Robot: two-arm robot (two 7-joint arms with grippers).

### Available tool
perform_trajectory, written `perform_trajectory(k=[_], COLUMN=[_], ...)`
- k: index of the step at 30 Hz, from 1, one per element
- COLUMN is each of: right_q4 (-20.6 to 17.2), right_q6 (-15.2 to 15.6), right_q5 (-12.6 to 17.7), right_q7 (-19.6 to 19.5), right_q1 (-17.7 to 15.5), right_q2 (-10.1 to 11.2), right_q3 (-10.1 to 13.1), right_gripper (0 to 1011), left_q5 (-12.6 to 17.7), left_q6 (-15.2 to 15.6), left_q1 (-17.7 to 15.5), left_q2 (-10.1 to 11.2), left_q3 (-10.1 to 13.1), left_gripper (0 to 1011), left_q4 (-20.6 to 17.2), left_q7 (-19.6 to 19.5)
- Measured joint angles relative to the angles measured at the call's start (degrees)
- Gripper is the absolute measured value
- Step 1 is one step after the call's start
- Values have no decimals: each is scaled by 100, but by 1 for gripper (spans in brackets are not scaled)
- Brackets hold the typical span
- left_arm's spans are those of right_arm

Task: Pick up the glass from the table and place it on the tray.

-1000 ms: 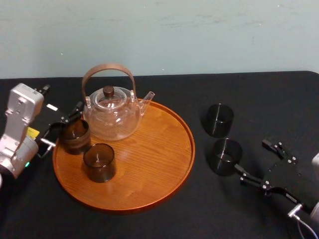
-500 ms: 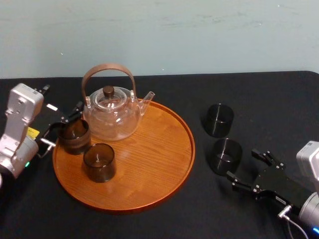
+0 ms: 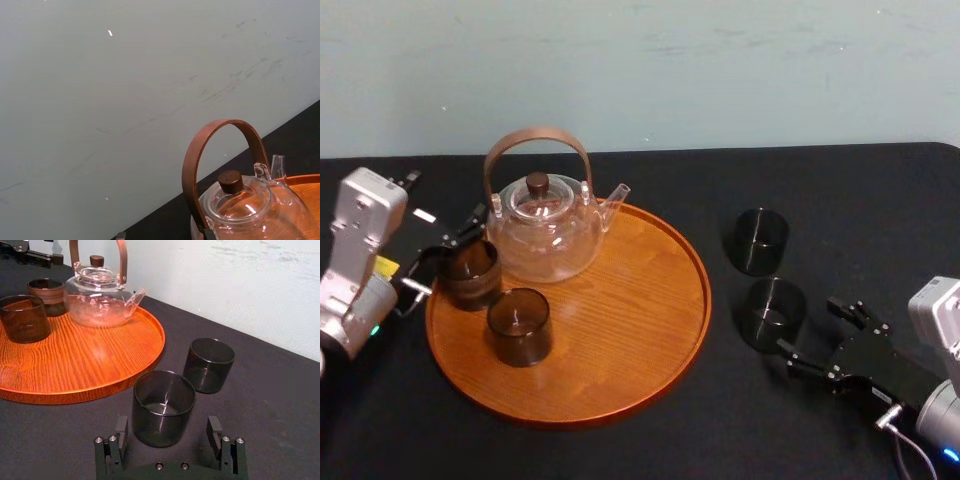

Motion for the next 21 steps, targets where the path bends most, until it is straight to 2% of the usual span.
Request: perform_trajectory(k=[12,21], right_q4=[416,680], right_q6=[99,391], right_q5=[-12,27], right_q7=[348,697], right_q1=[367,712], right_q2=[-301,-494], right_q3=[-3,-63], right_gripper=[1002,1002], left_q5=[0,0], left_q6=[0,0], left_q1=[0,0], left_q2=[0,0], left_q3=[0,0], left_gripper=[1001,1002], left_q4=[0,0], left_q7=[0,0])
